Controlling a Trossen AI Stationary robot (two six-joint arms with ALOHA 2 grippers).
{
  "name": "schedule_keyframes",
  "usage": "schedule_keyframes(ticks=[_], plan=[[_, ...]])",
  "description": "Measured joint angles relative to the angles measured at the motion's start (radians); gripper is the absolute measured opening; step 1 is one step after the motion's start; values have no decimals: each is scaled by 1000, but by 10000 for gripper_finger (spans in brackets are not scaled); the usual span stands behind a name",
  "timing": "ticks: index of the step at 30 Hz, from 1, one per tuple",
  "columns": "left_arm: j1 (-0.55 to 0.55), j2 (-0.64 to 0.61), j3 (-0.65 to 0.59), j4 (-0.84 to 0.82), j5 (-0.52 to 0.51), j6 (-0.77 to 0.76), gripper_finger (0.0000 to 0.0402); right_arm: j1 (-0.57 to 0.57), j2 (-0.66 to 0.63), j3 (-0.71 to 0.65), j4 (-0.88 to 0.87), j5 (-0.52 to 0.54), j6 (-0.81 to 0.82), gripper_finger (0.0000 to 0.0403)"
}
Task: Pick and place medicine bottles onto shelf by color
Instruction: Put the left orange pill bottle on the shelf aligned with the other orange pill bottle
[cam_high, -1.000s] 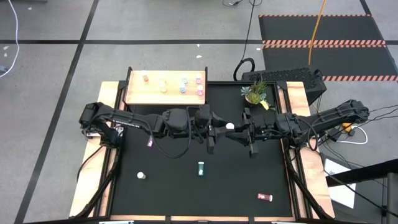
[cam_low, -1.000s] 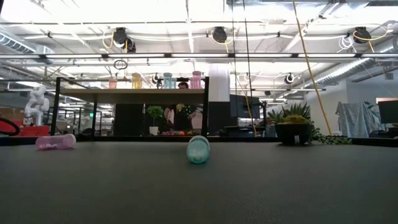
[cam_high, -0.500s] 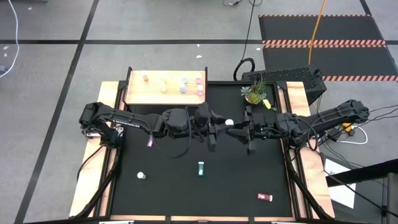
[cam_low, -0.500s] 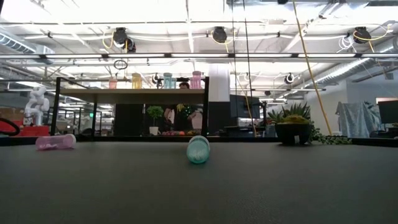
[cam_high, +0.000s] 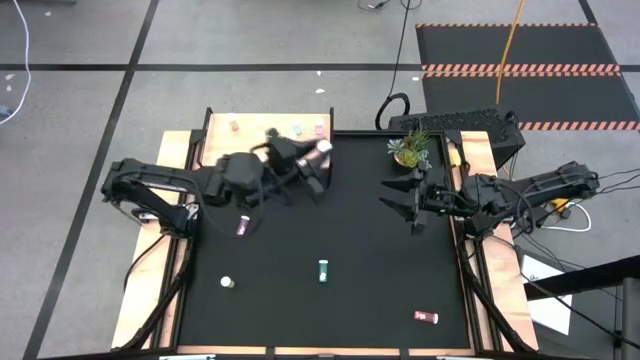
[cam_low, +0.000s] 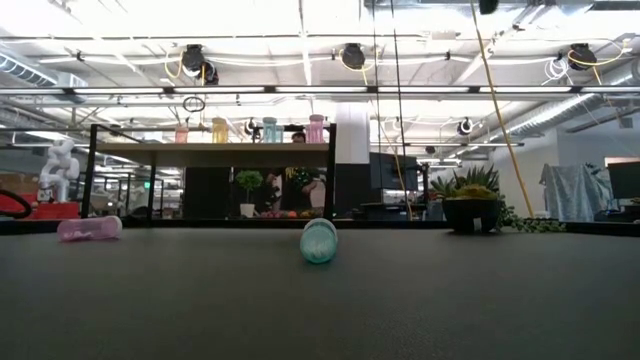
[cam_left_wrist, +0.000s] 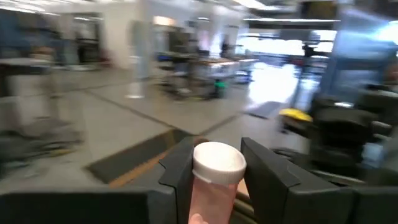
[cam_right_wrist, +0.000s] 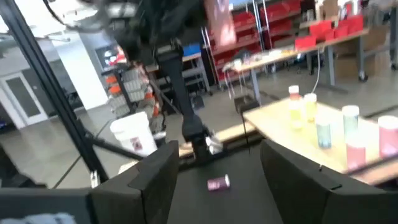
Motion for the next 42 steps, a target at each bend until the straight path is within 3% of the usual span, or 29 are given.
schedule_keyframes(ticks=[7, 12, 17, 22, 26, 29, 36, 42], plan=[[-10, -88, -94, -92, -307, -80, 130, 0, -94, -48, -161, -66, 67, 226], [-18, -177, -323, -97, -448, -224, 126, -2, -154, -126, -165, -79, 77, 226], [48, -361, -610, -96, -521, -370, 119, -14, -190, -205, -165, -14, 63, 226], [170, -573, -887, -64, -494, -414, 126, -52, -189, -246, -165, 58, 10, 226], [284, -704, -1057, 26, -407, -342, 120, -103, -187, -249, -164, 59, -51, 226], [358, -772, -1152, 119, -397, -289, 119, -151, -187, -249, -154, 60, -69, 226], [465, -800, -1293, 416, -264, -124, 126, -230, -187, -249, -125, 50, -68, 226], [508, -781, -1322, 480, -180, -47, 121, -246, -187, -249, -119, -58, -74, 226]])
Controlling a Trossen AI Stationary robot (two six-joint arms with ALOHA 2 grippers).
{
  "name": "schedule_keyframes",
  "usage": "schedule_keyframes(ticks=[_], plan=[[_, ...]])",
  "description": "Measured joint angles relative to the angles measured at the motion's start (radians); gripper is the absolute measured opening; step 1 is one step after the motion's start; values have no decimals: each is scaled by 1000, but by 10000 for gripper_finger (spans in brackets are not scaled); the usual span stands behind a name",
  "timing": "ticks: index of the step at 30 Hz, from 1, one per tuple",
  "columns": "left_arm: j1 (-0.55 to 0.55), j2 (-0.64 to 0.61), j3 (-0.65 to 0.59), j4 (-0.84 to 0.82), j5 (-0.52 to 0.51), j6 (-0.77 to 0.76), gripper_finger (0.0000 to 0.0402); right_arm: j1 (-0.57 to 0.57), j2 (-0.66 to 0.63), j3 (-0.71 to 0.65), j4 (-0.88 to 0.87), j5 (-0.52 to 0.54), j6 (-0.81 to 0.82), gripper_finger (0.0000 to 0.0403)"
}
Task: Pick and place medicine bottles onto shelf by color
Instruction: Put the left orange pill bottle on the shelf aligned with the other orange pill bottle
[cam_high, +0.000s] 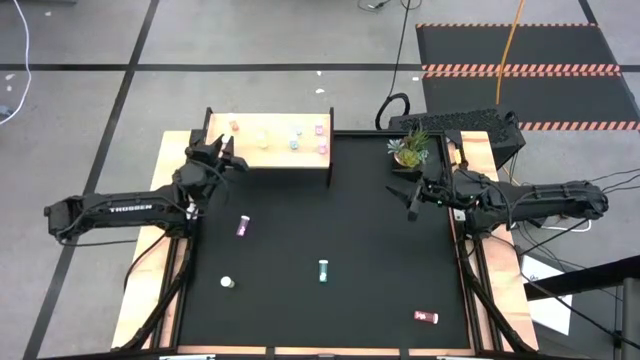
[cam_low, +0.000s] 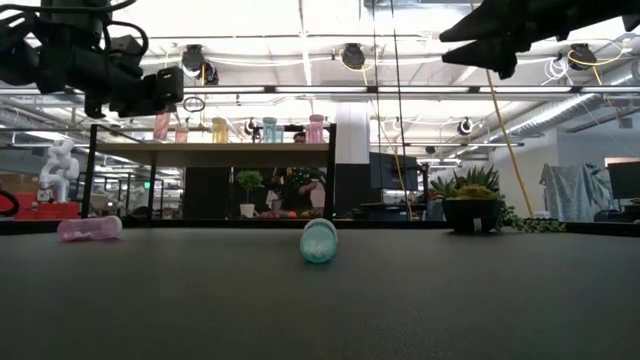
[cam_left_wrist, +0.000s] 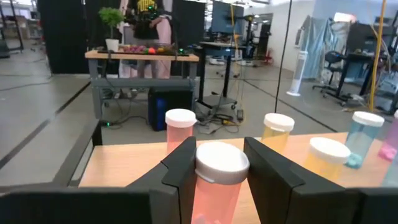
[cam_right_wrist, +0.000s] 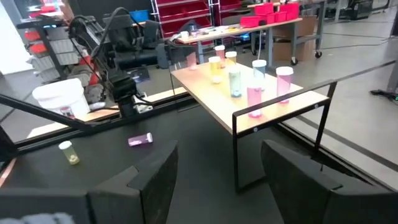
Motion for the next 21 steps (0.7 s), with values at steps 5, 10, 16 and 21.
schedule_keyframes(ticks=[5, 10, 16, 21], plan=[[37, 20, 0, 4, 41, 38, 130, -2, 0, 0, -8, -2, -6, 226], [85, 56, 0, 3, 90, 38, 128, -8, 0, 0, -11, 0, -42, 226], [150, 93, 0, 24, 103, 22, 126, -36, 0, 0, -9, 0, -44, 226], [200, 123, 0, 74, 165, 12, 137, -60, 0, 0, -8, 0, -44, 226]])
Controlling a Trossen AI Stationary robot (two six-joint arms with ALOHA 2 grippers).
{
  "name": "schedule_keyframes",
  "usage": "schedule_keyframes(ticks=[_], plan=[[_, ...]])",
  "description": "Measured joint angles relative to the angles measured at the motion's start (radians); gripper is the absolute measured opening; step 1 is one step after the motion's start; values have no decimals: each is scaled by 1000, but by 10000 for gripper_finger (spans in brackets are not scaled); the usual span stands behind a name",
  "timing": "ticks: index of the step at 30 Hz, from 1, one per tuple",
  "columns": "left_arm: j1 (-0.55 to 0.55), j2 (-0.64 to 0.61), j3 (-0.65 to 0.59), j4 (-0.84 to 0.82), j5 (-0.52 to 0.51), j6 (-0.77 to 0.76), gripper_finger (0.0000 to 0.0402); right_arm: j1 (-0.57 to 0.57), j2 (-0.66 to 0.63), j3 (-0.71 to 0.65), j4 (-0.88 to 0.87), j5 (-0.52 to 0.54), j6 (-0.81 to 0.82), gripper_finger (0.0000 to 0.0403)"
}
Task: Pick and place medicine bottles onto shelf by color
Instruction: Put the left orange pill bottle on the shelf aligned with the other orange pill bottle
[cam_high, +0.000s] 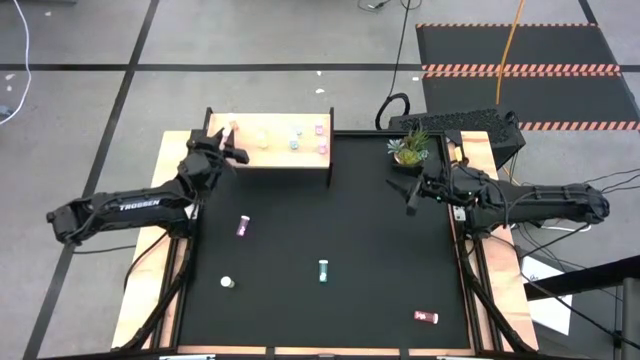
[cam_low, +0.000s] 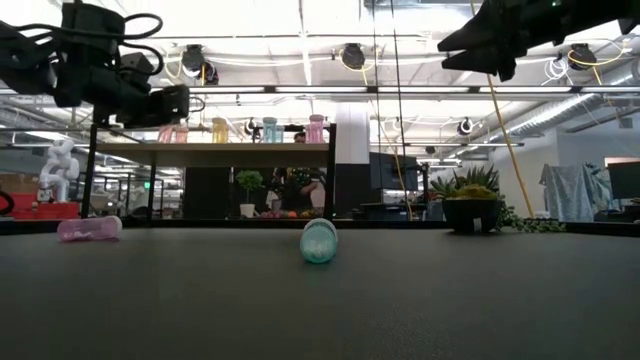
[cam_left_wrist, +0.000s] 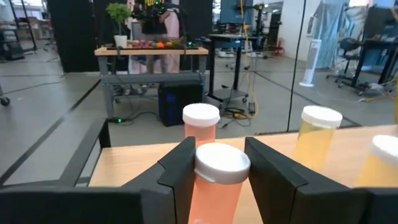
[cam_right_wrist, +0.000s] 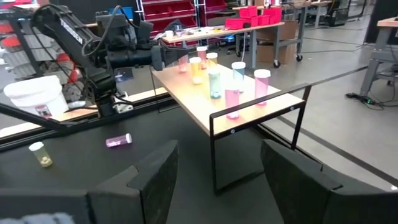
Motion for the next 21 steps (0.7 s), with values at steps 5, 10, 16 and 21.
schedule_keyframes(ticks=[5, 10, 16, 21], plan=[[14, 26, 0, 35, 29, -17, 139, -18, 0, 0, 0, 0, 0, 226], [15, 46, 1, 36, 29, -21, 140, -19, 0, 0, 1, 0, -1, 226], [15, 51, 2, 36, 46, -31, 141, -19, 0, 0, 1, 0, -1, 226], [14, 51, 2, 33, 57, -34, 157, -19, 0, 0, 1, -5, -1, 226]])
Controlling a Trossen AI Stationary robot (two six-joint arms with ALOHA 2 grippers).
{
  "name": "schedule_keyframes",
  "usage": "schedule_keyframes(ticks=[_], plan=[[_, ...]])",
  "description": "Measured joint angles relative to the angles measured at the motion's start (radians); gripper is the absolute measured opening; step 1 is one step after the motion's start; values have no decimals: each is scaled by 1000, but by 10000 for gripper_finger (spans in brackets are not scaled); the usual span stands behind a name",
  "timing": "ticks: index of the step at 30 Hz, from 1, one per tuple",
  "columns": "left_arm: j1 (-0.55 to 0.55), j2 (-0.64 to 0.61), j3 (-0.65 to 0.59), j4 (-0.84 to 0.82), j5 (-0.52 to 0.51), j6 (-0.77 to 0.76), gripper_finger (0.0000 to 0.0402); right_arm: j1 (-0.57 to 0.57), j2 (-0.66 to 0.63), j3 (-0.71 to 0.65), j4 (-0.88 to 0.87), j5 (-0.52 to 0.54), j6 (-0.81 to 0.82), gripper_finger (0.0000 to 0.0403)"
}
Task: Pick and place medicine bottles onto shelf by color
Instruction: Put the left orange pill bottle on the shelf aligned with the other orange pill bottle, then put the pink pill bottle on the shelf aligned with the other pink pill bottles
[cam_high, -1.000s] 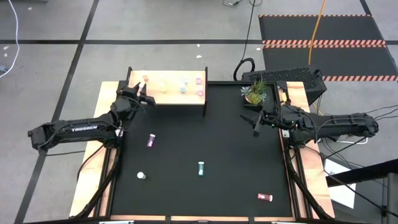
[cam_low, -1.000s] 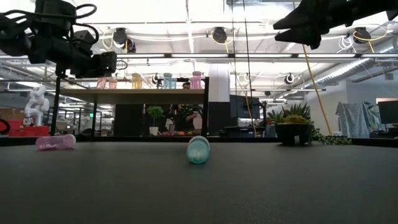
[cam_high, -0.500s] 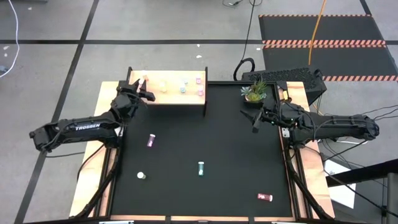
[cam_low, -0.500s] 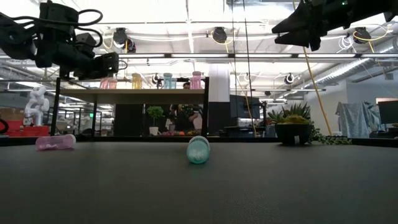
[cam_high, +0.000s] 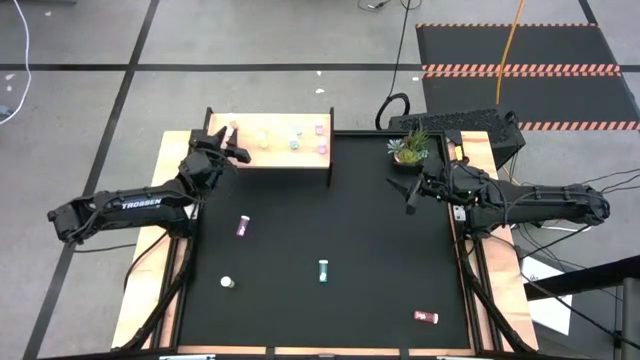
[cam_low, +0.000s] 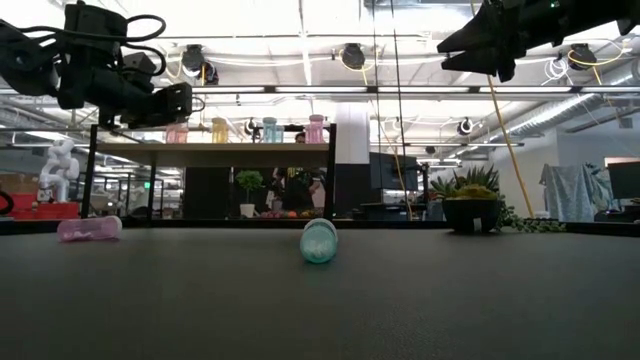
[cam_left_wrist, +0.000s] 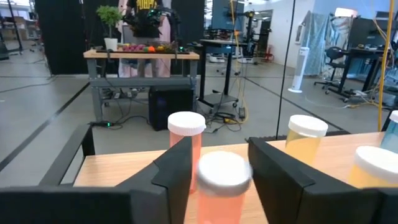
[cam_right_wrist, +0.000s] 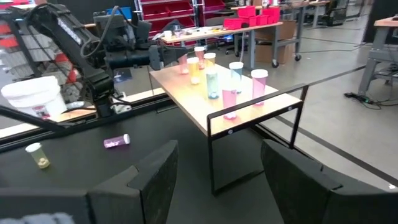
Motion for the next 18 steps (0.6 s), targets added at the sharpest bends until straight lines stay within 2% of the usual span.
schedule_keyframes(ticks=[9, 13, 18], plan=[[-22, -14, 8, -13, 2, 38, 253, 3, 0, 0, 8, -21, 26, 226], [-51, -49, 38, -37, 6, 76, 281, 3, -1, 0, 7, -34, 27, 226], [-107, -118, 119, -286, -1, 107, 301, 3, -14, 0, 7, -56, 54, 226]])
